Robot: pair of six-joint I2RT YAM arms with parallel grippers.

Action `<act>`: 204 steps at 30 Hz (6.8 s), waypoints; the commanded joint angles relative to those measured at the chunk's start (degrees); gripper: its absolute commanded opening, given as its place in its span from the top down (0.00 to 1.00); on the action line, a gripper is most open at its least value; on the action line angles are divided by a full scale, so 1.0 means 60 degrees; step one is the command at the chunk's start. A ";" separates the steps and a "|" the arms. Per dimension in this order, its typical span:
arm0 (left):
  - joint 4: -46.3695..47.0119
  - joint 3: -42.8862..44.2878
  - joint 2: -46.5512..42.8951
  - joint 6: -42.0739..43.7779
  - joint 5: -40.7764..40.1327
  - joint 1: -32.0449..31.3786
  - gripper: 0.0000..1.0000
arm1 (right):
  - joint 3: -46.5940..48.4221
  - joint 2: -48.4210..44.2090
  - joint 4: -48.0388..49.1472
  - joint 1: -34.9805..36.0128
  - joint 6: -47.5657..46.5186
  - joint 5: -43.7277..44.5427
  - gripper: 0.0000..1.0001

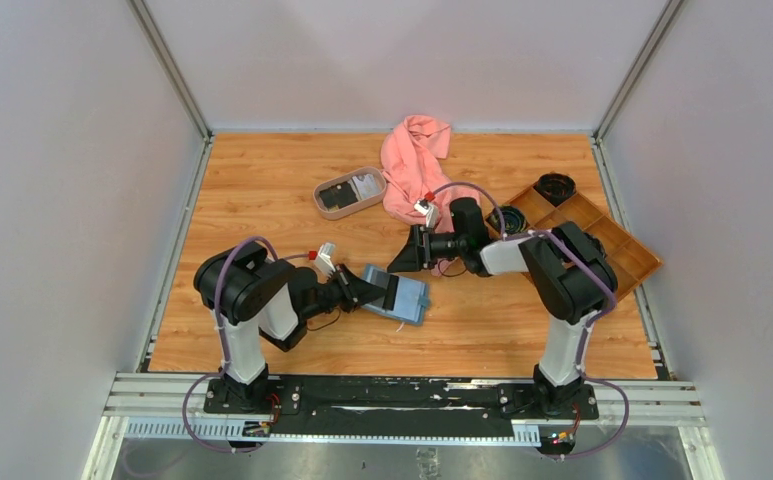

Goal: Put the credit cards into the card holder
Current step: Insert the credit card into the card holder, then pick up the credit card from the storage box.

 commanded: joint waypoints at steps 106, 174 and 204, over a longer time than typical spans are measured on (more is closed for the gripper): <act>0.0052 -0.1531 0.0393 0.2104 -0.2542 -0.0143 0.58 | 0.1710 -0.6498 -1.1498 -0.1140 -1.2323 -0.0406 0.32; -1.5346 1.0978 -0.2383 0.6303 -0.2644 0.2830 0.08 | 0.1423 -0.6793 -1.1453 -0.3718 -1.1997 0.0833 0.15; -1.6585 1.4973 0.3444 0.5510 -0.3259 0.2801 0.57 | 0.1866 -0.5160 -1.1893 -0.3725 -1.1707 0.1286 0.18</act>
